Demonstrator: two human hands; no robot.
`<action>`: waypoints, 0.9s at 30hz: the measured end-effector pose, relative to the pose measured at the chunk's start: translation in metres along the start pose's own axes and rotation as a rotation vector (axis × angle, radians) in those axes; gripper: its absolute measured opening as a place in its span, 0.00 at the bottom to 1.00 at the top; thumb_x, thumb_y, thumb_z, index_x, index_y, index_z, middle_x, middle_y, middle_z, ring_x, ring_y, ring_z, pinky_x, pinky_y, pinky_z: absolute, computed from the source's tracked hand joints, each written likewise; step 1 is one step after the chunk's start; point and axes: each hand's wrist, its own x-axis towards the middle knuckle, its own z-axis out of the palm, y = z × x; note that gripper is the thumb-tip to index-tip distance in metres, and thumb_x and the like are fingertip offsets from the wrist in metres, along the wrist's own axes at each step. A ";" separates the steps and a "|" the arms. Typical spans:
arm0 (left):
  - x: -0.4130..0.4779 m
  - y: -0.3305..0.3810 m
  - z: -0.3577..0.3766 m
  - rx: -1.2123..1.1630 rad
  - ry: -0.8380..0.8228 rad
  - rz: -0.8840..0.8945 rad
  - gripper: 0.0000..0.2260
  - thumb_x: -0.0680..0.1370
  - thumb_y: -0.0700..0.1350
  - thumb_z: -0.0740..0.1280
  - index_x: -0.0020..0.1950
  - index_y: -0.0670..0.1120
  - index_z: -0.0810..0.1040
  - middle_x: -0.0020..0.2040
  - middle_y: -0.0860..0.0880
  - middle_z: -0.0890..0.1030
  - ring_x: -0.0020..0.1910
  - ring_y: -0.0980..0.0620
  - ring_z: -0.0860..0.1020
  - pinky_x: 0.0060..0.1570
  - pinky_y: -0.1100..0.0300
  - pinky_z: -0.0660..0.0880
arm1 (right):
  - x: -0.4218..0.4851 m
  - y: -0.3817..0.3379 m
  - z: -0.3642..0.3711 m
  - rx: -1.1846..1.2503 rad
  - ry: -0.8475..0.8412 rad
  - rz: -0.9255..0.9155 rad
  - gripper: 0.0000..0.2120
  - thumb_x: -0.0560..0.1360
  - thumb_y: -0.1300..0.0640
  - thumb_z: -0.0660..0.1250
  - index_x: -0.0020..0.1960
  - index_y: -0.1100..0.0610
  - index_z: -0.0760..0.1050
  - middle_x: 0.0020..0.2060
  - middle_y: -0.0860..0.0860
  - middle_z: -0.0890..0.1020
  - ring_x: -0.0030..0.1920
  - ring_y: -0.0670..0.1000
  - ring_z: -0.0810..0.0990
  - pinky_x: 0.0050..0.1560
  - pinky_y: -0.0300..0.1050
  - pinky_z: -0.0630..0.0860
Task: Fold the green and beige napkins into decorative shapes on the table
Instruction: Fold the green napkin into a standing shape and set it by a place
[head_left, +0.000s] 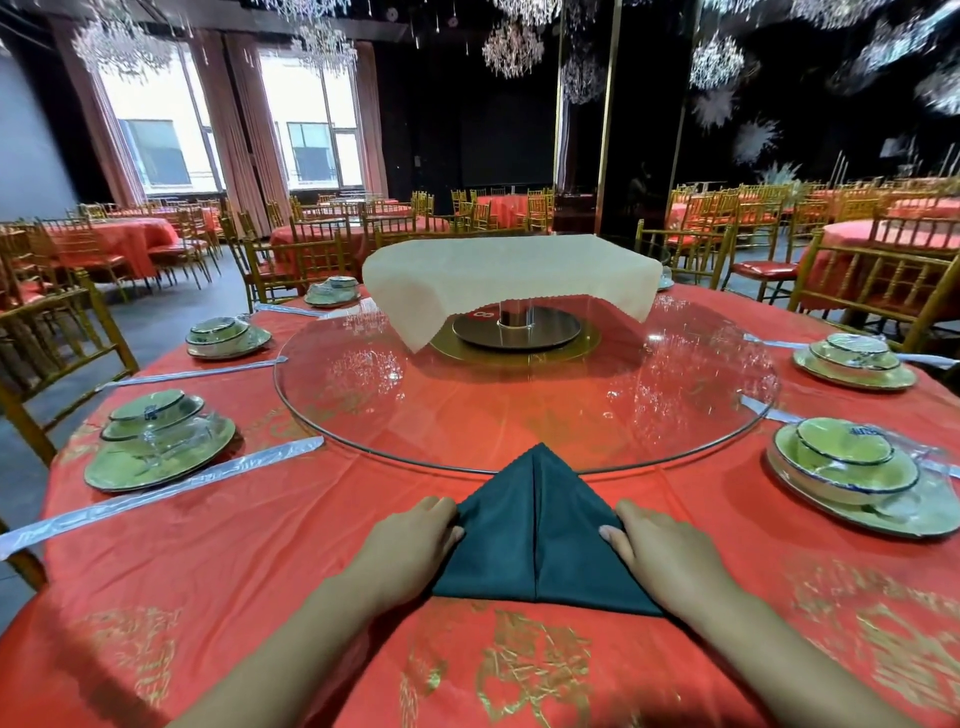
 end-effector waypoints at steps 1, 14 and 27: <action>0.001 0.000 0.000 -0.012 -0.005 0.000 0.12 0.81 0.51 0.53 0.55 0.44 0.67 0.56 0.45 0.73 0.55 0.39 0.74 0.48 0.50 0.68 | 0.001 0.000 0.000 0.006 -0.008 0.001 0.11 0.80 0.44 0.50 0.48 0.52 0.58 0.55 0.53 0.79 0.56 0.58 0.77 0.39 0.46 0.61; 0.010 -0.001 0.003 -0.021 0.128 0.027 0.13 0.79 0.53 0.59 0.55 0.44 0.72 0.53 0.46 0.73 0.55 0.44 0.72 0.49 0.55 0.67 | 0.010 -0.001 -0.001 0.095 0.054 0.031 0.10 0.79 0.45 0.55 0.48 0.51 0.60 0.56 0.51 0.71 0.60 0.54 0.71 0.42 0.44 0.61; 0.044 0.007 -0.018 -0.288 -0.154 -0.193 0.15 0.71 0.45 0.72 0.34 0.51 0.65 0.45 0.49 0.73 0.46 0.50 0.72 0.39 0.61 0.62 | 0.038 0.002 -0.006 0.346 -0.205 0.154 0.13 0.70 0.53 0.64 0.33 0.54 0.63 0.41 0.52 0.72 0.42 0.53 0.70 0.33 0.45 0.61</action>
